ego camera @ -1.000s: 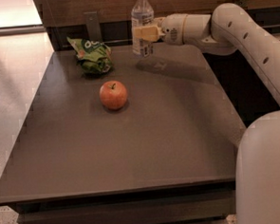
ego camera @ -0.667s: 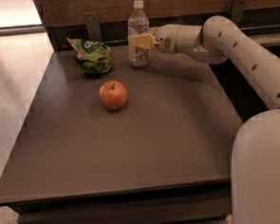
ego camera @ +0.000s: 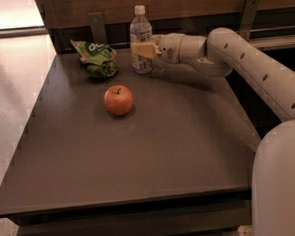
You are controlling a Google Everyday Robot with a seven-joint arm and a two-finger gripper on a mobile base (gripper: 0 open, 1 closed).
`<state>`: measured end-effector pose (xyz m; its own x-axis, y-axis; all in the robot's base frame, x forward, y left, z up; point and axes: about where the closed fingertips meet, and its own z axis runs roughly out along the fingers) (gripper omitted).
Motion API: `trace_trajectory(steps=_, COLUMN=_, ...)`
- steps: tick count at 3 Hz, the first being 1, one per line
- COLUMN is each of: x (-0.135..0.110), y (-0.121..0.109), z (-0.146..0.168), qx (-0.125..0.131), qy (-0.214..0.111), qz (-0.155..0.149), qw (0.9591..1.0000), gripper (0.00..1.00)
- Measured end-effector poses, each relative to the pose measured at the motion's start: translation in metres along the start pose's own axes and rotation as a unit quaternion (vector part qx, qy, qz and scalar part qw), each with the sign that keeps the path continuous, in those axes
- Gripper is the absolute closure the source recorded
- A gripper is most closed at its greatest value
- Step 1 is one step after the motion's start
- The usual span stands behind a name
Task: Move blue plastic bottle near green rice chip bag
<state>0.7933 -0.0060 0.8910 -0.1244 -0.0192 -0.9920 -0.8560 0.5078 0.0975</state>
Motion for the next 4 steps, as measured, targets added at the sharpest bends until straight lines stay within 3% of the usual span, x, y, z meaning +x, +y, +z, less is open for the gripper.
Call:
trace_trajectory(steps=1, x=0.0044, y=0.0057, z=0.0004, qx=0.005, qy=0.000, qz=-0.008, qw=1.0000, gripper=0.97)
trace_trajectory(steps=2, x=0.0035, y=0.0058, z=0.0003, qx=0.005, qy=0.000, qz=-0.008, qw=1.0000, gripper=0.75)
trace_trajectory(steps=3, x=0.0027, y=0.0061, z=0.0005, qx=0.005, qy=0.000, qz=-0.008, qw=1.0000, gripper=0.43)
trace_trajectory(steps=4, x=0.0027, y=0.0061, z=0.0005, qx=0.005, qy=0.000, qz=-0.008, qw=1.0000, gripper=0.20)
